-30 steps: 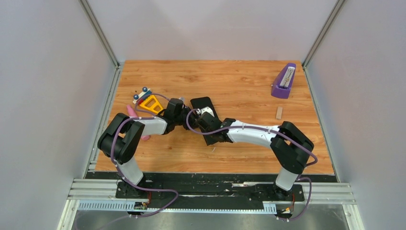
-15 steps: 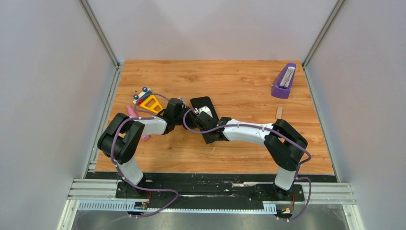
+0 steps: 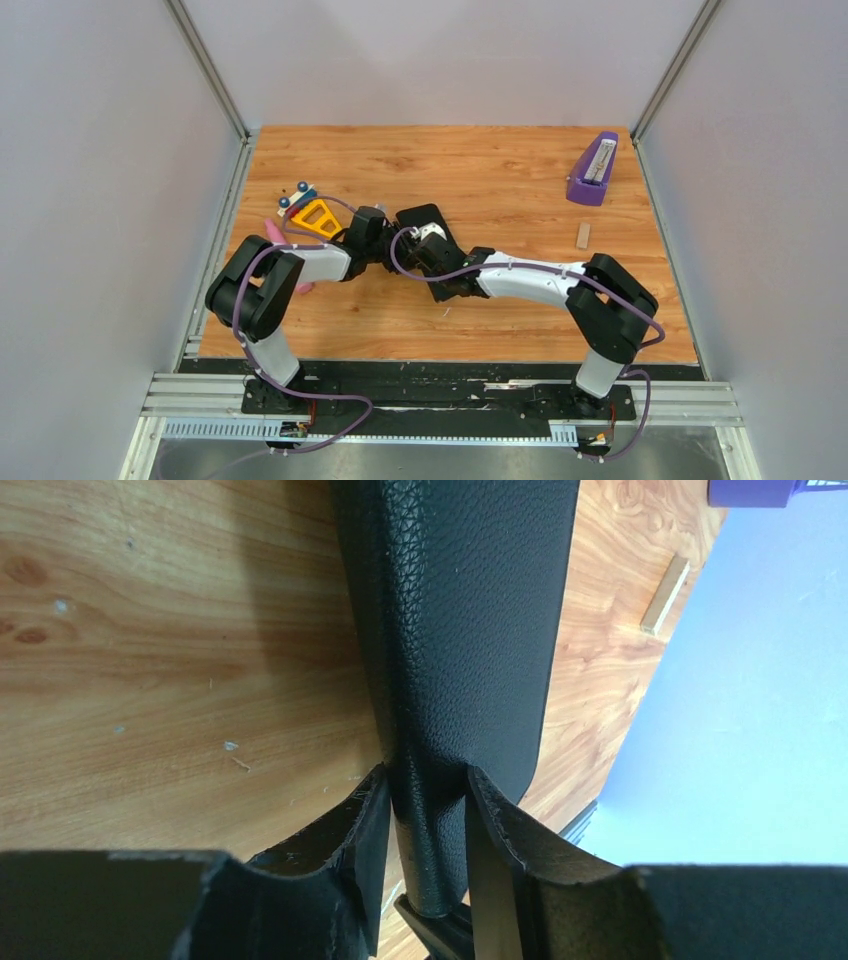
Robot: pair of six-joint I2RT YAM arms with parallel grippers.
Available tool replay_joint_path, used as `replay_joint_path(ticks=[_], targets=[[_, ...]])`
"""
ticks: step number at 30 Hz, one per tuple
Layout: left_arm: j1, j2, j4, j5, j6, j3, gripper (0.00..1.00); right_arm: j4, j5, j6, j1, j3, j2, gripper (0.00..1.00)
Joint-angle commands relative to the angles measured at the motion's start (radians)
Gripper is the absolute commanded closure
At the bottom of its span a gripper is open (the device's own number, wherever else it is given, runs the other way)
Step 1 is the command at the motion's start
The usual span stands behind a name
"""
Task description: Sort the hair-cutting tools
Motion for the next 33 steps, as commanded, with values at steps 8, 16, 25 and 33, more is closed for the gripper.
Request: replay_joint_path(ticks=[8, 16, 25, 33], targets=[[0.049, 0.052, 0.017, -0.086, 0.016, 0.036, 0.78, 0.034, -0.173, -0.032, -0.032, -0.163, -0.137, 1.00], [0.080, 0.048, 0.002, -0.081, 0.040, 0.029, 0.93, 0.043, -0.162, 0.005, -0.148, -0.264, -0.208, 1.00], [0.082, 0.058, -0.021, -0.018, 0.104, 0.054, 1.00, 0.132, -0.286, -0.036, -0.208, -0.267, -0.209, 1.00], [0.101, 0.053, -0.112, 0.044, 0.212, 0.096, 1.00, 0.123, -0.266, -0.005, -0.319, -0.286, -0.160, 1.00]])
